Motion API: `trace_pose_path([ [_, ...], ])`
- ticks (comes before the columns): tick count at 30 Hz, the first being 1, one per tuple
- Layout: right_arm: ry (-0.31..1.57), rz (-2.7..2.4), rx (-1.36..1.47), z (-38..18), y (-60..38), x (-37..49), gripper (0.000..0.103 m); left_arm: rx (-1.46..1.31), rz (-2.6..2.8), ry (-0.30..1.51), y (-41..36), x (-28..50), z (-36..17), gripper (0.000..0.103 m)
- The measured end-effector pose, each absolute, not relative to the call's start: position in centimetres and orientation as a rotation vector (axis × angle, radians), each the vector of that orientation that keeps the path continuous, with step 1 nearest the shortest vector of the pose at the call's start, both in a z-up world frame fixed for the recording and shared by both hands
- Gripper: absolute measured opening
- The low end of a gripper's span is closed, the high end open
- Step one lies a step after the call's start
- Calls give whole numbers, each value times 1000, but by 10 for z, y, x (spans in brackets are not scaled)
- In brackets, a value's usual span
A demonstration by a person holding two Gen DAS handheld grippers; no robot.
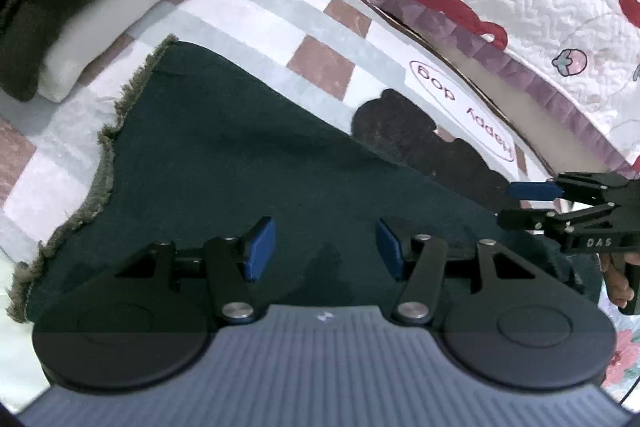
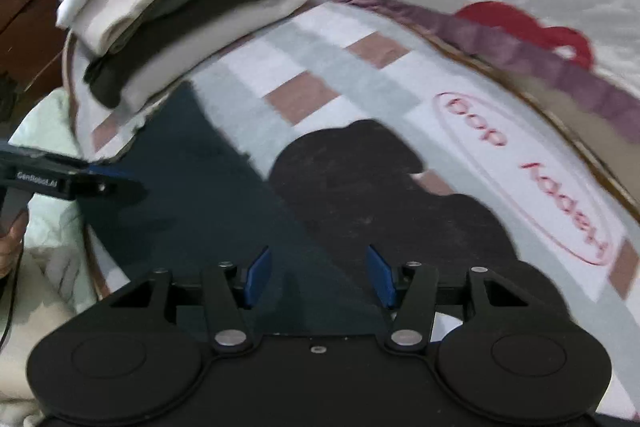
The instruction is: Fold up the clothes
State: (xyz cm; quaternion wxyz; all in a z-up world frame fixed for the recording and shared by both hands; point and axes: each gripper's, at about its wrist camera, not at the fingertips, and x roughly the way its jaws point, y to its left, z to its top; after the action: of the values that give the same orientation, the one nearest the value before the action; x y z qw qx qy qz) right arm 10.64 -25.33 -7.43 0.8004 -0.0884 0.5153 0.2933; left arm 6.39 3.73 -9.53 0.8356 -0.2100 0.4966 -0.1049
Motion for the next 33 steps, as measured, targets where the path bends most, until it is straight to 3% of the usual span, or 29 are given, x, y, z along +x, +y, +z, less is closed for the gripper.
trace_pose_path([
  [6,1153,622,-392,-108,-227,117,59,-438,-210,1044,41,67,-97,55],
  [9,1197,636,-305,-119,-224,127,59,-432,-206,1045,42,67,-98,55],
  [10,1213,649,-239,-120,-227,129,55,-433,-206,1047,42,67,-99,55],
  [11,1217,664,-171,-119,-229,127,20,-437,-211,1050,42,67,-99,55],
  [12,1217,678,-104,-117,-231,125,7,-446,-219,1051,43,66,-99,55],
  [22,1045,702,49,-78,-238,14,7,-596,-317,1051,36,57,-89,58],
  [33,1130,711,-8,-102,-233,-4,7,-580,-158,1206,43,55,-115,61],
])
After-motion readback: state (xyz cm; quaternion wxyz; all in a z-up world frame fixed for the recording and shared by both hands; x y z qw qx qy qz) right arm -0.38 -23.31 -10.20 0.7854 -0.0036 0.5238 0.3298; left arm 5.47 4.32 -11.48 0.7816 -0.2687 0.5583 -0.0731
